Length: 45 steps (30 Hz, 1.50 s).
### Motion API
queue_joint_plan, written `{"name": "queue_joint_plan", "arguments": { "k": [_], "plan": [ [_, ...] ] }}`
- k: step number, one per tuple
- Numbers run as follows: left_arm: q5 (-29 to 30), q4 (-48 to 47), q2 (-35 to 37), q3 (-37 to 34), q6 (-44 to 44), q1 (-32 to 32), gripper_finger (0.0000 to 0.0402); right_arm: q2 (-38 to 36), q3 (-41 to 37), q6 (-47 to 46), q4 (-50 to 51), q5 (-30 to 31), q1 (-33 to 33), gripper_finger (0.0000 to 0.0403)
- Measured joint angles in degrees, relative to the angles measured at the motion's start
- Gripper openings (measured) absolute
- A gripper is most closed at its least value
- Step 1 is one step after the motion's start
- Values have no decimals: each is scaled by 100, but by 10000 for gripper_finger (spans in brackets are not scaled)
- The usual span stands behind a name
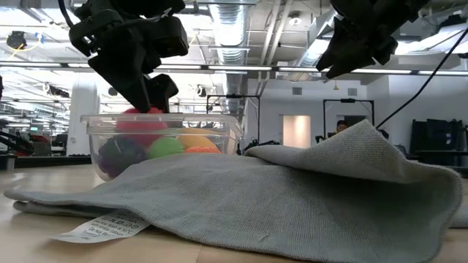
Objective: Pick and placing Produce into tupperware
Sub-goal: Put the red apple into the transparent container, then put the green bell pepper into the transparent container
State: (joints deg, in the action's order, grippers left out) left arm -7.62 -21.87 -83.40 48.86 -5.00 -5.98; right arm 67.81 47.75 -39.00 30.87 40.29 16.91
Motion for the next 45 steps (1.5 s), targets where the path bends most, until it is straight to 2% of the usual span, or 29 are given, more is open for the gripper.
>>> {"name": "queue_joint_plan", "arguments": {
  "k": [7,14,23,27,36,39,45],
  "plan": [
    [0,3,0,17,-55,9,329,0,0,0,24,0,0,245],
    [35,-60,4,320,68,77,329,0,0,0,24,0,0,245],
    [38,-732,108,817,422,484,330,0,0,-2,24,-146,0,245],
    [138,-1041,258,885,569,816,330,-2,0,-2,17,-147,0,245],
    [851,-2054,638,885,772,1760,329,-2,0,-2,35,-149,0,245],
    [1009,-2176,650,885,492,2144,329,-2,0,-2,35,-149,0,245],
    [1105,-2225,649,707,-648,2850,329,-2,1,-2,28,-144,0,245]
  ]
}}
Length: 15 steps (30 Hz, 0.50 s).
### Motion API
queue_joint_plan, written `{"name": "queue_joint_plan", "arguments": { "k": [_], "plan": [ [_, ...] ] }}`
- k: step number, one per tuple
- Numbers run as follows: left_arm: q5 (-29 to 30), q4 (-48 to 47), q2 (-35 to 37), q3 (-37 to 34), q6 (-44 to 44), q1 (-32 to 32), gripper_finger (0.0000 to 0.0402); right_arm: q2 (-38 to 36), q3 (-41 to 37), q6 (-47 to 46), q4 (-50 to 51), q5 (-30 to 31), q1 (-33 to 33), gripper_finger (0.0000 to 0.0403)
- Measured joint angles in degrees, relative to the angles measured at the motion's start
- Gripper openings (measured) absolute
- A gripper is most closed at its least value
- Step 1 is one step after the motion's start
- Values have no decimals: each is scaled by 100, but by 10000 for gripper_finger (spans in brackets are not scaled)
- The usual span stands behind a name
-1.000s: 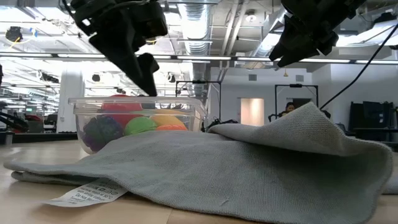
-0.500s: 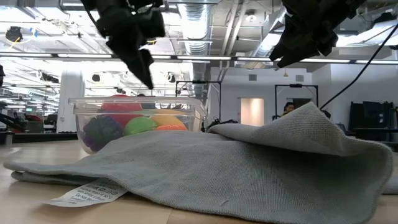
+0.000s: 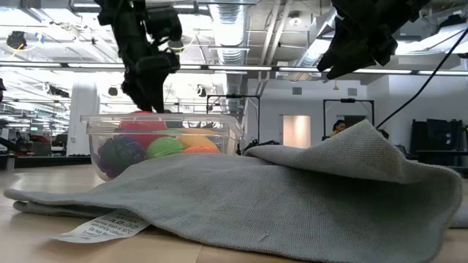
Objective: Pick and placing Produce into tupperware
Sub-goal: Put the green bell pepper into the transparent container
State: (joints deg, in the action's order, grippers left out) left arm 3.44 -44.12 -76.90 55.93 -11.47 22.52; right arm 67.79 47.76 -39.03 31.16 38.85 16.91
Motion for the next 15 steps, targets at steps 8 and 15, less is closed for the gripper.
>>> {"name": "queue_joint_plan", "arguments": {
  "k": [8,15],
  "plan": [
    [-537,22,-195,-132,-941,584,329,0,-2,130,9,4,-89,245],
    [-1336,241,-774,-134,-1014,689,336,0,-2,184,12,4,-127,245]
  ]
}}
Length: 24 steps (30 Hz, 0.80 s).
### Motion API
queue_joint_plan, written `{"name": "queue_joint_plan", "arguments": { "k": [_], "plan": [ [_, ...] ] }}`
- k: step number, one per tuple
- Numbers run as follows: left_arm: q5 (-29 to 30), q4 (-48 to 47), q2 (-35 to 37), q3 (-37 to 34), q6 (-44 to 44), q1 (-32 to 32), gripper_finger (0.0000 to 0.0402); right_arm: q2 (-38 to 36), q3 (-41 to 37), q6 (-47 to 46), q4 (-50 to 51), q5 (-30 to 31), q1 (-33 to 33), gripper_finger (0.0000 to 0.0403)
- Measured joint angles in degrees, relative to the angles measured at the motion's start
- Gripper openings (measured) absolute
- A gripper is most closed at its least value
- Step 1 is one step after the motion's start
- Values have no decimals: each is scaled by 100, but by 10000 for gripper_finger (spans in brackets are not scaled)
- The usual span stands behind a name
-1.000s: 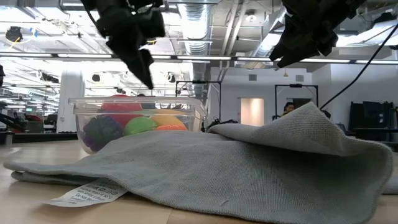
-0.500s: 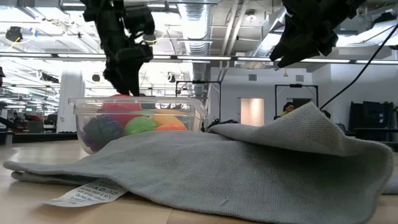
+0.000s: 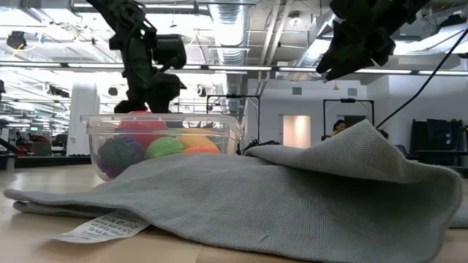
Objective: Pick and placing Produce into tupperware
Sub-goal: Put the green bell pepper into the transparent container
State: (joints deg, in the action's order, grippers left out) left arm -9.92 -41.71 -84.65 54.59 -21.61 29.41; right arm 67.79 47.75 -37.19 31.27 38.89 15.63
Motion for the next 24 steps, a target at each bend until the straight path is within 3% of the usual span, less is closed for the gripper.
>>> {"name": "queue_joint_plan", "arguments": {
  "k": [9,24],
  "plan": [
    [-300,300,-336,0,-200,-8,344,0,0,13,134,4,157,245],
    [-136,607,-336,0,-1628,0,344,0,0,207,330,16,154,245]
  ]
}}
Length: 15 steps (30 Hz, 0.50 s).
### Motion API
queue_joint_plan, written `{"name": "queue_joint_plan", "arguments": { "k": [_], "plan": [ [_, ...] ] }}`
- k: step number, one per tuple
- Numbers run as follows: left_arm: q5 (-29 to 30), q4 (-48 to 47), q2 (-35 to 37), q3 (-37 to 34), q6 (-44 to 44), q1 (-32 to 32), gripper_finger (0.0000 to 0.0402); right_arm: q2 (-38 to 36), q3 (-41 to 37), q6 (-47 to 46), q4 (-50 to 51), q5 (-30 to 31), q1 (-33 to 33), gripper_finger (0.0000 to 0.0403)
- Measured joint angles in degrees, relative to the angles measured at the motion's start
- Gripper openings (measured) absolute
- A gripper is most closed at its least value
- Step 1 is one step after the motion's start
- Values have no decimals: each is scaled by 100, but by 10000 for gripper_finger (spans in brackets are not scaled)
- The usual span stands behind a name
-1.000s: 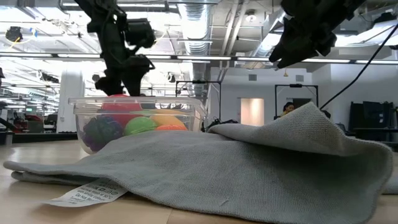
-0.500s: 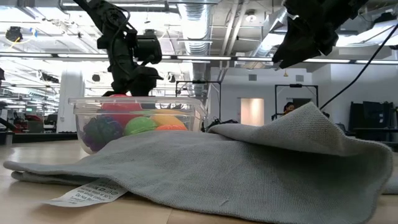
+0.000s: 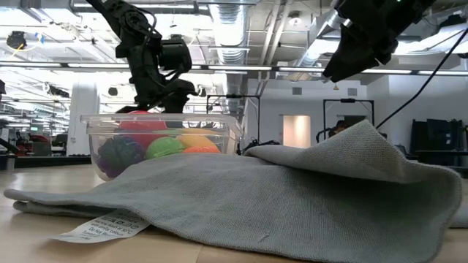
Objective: Pick and placing Produce into tupperware
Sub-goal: Put the green bell pepper into the transparent container
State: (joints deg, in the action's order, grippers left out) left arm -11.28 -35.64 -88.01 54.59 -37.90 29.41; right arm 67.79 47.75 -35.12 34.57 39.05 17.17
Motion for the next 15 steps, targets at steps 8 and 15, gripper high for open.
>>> {"name": "queue_joint_plan", "arguments": {
  "k": [8,15],
  "plan": [
    [187,194,-28,0,-393,-87,344,0,1,357,17,0,-7,245],
    [273,232,-154,0,-454,-162,344,0,2,415,17,0,-44,245]
  ]
}}
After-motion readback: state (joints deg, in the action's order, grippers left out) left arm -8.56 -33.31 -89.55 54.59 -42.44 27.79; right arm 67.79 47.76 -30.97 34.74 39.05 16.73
